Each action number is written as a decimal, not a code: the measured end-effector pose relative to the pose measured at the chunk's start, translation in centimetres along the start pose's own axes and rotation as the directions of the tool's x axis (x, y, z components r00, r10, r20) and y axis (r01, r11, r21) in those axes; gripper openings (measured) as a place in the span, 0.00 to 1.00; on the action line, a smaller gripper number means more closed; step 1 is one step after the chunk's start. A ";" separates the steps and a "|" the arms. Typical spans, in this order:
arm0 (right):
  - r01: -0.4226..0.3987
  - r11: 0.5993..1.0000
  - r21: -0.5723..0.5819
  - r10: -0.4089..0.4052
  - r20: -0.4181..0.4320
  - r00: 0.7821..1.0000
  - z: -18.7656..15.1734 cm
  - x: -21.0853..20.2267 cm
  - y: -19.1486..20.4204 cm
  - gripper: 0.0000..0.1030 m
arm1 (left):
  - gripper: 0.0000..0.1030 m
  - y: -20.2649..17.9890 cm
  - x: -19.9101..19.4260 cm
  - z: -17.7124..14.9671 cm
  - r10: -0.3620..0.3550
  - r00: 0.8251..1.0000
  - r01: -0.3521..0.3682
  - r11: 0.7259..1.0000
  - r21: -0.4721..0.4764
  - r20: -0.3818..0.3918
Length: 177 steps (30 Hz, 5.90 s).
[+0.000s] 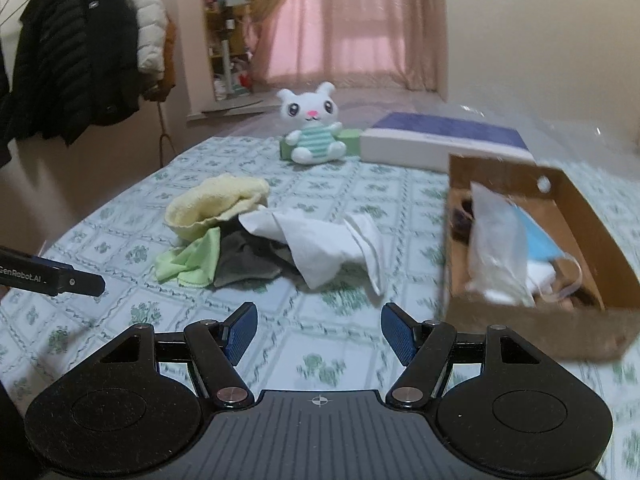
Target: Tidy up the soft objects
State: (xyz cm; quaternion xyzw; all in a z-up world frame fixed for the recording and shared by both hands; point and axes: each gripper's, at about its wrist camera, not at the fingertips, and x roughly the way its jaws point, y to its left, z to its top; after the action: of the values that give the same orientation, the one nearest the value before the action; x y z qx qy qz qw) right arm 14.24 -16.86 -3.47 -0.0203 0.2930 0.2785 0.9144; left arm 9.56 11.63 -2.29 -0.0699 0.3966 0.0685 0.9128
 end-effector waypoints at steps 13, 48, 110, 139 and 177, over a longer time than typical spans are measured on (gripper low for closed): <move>0.034 0.971 -0.236 -0.022 0.054 0.998 3.0 6.7 2.3 0.65 | 0.62 1.2 3.6 1.8 0.009 1.000 -0.009 1.000 -0.015 -0.005; 0.005 0.973 0.229 -0.058 0.226 0.972 7.3 2.7 -4.6 0.01 | 0.03 -0.5 11.0 2.6 -0.036 0.999 0.036 0.994 0.101 0.004; 0.063 0.938 0.342 -0.056 -0.032 0.998 -3.8 -1.3 -4.5 0.78 | 0.63 -9.3 3.0 -2.9 -0.145 0.988 0.123 0.935 0.332 0.044; 0.302 0.940 0.160 -0.284 -0.122 0.951 -3.4 6.9 0.0 0.62 | 0.10 -5.1 8.2 -1.6 -0.061 0.998 0.065 0.986 0.152 -0.036; 0.031 0.966 0.255 -0.051 0.073 0.996 0.4 -2.2 -3.3 0.16 | 0.10 -8.6 3.1 1.1 -0.091 0.994 0.075 0.972 0.224 0.064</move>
State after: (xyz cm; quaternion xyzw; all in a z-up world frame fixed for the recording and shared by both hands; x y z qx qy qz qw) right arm 14.68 -20.61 -2.34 0.1018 0.2891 0.2203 0.9260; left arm 13.94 3.55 -3.18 0.0182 0.3645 -0.0117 0.9309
